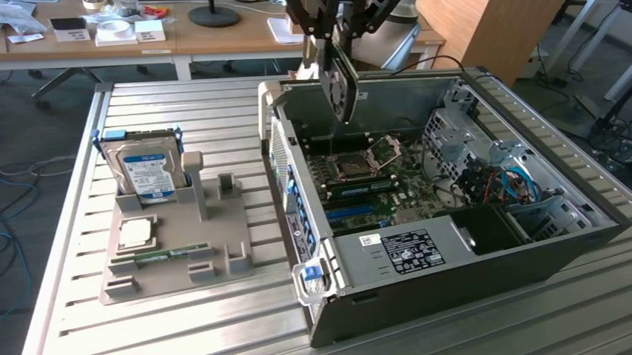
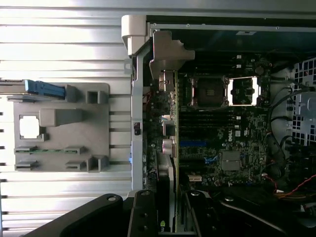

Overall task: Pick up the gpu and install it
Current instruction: 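Pick up the gpu and move the gpu toward the slot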

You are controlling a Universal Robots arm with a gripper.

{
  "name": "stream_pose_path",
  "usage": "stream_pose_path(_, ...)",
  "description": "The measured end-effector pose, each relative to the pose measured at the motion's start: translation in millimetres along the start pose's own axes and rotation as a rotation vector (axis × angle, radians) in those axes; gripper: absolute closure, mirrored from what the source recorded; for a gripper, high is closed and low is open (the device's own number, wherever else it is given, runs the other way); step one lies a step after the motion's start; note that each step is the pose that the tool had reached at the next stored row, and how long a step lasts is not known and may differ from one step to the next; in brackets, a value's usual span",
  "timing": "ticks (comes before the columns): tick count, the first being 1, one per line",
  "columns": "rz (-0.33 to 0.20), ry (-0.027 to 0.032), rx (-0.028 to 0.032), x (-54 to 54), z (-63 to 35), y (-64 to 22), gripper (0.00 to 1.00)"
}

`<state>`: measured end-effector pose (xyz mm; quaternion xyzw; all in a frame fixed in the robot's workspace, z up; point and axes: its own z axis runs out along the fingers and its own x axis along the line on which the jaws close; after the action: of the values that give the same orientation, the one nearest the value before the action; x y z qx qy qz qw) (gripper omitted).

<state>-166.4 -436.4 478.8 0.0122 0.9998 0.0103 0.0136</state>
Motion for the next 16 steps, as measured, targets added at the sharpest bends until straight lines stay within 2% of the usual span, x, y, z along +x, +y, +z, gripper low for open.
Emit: stream_pose_path(16, 0.0, 0.0001, 0.0, -20.6, 0.5, 0.5, 0.73)
